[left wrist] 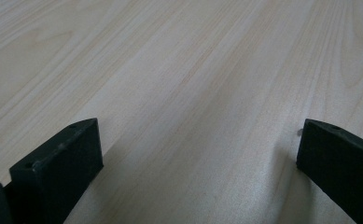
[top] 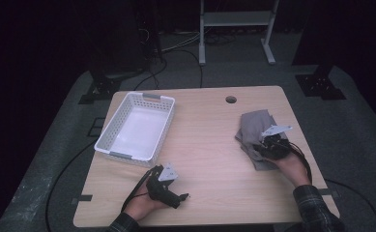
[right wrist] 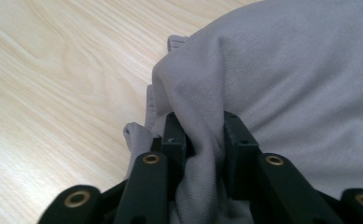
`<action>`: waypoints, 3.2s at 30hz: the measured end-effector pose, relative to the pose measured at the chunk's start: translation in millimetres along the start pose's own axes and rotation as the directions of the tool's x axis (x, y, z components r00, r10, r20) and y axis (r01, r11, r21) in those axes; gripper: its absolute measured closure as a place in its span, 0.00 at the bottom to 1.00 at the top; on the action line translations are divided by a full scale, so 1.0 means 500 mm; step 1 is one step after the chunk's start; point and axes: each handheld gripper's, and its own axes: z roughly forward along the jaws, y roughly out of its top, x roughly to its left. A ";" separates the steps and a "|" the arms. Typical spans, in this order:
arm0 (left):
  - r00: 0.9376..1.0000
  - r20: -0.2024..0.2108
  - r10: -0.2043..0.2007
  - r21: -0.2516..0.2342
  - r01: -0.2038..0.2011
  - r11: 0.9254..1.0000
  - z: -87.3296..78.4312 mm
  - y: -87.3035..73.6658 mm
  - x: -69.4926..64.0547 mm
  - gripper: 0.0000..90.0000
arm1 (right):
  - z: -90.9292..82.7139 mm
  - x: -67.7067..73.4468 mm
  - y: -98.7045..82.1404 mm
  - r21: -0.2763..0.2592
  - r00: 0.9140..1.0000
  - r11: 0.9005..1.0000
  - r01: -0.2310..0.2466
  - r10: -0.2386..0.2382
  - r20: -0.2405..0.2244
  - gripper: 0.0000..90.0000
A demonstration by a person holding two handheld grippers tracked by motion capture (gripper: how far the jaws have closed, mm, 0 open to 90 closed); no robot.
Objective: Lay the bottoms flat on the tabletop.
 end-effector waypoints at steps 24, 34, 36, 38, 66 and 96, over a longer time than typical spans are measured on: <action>1.000 0.000 0.004 0.002 -0.004 1.000 -0.001 -0.001 0.000 0.00 | 0.003 0.122 0.109 -0.131 0.981 0.991 -0.003 -0.023 -0.193 0.86; 1.000 0.001 0.004 0.002 -0.004 1.000 -0.001 -0.001 0.000 0.00 | -0.047 0.053 0.092 -0.206 0.986 0.974 -0.096 0.064 -0.155 0.85; 1.000 0.001 0.002 0.001 -0.002 1.000 -0.001 -0.001 0.000 0.00 | -0.049 0.037 0.084 -0.203 0.987 0.973 -0.112 0.086 -0.133 0.85; 1.000 0.000 0.004 0.002 -0.004 1.000 -0.001 -0.001 0.000 0.00 | -0.050 0.025 0.077 -0.199 0.986 0.971 -0.131 0.107 -0.126 0.85; 1.000 -0.002 -0.002 0.000 0.002 1.000 -0.002 -0.002 0.000 0.00 | -0.055 -0.074 -0.003 -0.075 0.973 0.977 -0.198 0.205 0.110 0.62; 1.000 -0.003 0.000 0.000 0.000 1.000 -0.002 -0.002 0.000 0.00 | 0.020 0.106 0.078 -0.075 0.991 0.995 0.065 -0.073 -0.108 0.88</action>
